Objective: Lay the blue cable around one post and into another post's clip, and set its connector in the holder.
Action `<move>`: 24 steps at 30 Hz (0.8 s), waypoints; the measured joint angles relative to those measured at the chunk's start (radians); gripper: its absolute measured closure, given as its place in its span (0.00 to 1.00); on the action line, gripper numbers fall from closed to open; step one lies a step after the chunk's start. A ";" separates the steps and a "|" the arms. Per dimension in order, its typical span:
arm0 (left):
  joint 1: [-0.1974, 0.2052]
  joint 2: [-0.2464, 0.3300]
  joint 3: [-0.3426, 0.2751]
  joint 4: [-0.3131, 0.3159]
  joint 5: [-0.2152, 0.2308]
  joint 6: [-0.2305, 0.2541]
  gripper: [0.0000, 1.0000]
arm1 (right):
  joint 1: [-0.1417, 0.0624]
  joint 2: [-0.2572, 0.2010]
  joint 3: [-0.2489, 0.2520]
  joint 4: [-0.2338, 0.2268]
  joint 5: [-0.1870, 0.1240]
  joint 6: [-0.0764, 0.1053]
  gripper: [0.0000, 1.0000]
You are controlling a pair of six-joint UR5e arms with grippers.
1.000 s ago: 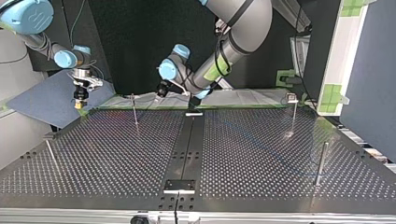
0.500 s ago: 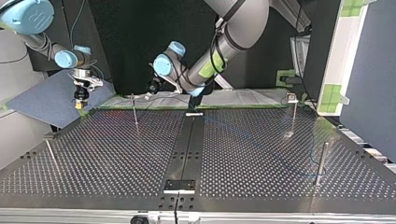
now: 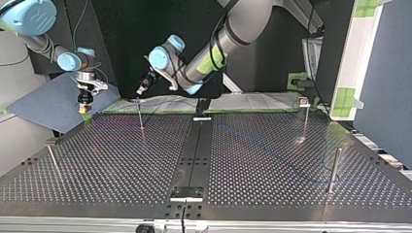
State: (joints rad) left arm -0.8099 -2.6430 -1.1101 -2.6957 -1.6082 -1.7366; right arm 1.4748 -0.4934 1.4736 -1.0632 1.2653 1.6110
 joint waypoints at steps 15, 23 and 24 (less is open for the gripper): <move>-0.004 -0.035 0.041 -0.052 -0.120 -0.002 0.00 | 0.000 0.000 0.000 -0.003 -0.001 0.006 0.74; -0.002 -0.036 0.041 -0.076 -0.159 0.022 0.00 | 0.001 0.000 0.000 0.001 -0.001 0.006 0.74; -0.002 -0.036 0.041 -0.080 -0.163 0.026 0.00 | 0.001 0.000 0.000 0.001 -0.001 0.006 0.74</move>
State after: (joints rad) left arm -0.8120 -2.6786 -1.0691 -2.7753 -1.7713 -1.7107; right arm 1.4762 -0.4933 1.4736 -1.0621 1.2642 1.6168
